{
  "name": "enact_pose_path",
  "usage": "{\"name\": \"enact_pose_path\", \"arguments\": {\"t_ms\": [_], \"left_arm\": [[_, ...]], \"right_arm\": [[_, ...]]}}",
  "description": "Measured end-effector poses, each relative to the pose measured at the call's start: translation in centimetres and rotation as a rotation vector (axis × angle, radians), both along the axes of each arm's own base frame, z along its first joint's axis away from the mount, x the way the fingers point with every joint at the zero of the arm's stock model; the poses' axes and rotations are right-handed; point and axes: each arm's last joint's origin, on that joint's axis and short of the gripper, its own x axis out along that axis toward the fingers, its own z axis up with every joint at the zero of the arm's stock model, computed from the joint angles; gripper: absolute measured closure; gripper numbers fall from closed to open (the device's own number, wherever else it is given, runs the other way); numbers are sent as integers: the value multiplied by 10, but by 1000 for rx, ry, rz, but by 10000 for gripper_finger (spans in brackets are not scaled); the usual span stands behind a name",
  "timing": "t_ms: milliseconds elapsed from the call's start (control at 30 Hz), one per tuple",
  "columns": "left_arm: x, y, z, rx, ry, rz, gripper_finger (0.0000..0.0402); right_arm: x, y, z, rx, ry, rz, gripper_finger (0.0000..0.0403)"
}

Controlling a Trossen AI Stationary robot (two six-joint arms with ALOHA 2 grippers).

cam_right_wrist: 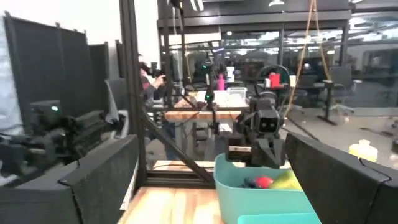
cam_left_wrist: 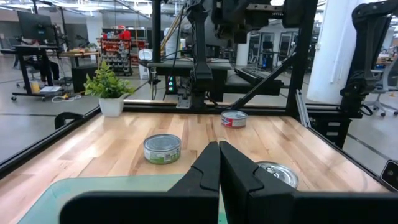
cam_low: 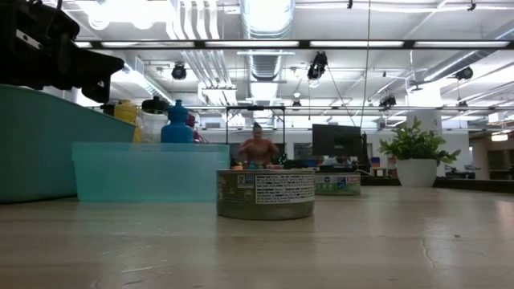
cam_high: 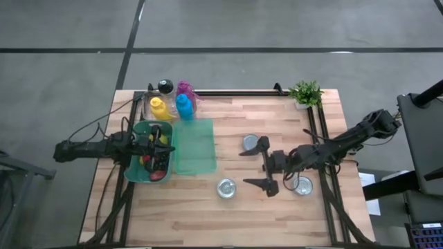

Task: Pick & Place Food Item
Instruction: Put the bottom green tuna can into the light green bin

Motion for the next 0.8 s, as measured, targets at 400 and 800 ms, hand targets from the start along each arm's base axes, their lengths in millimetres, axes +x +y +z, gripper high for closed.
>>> {"name": "enact_pose_path", "arguments": {"t_ms": [400,800], "left_arm": [[0,0,0,0,2,0,399],[0,0,-1,0,6,0,399]], "right_arm": [[39,22,-22,133,119,-71,3],[55,50,-21,241,269,-110,3]]}}
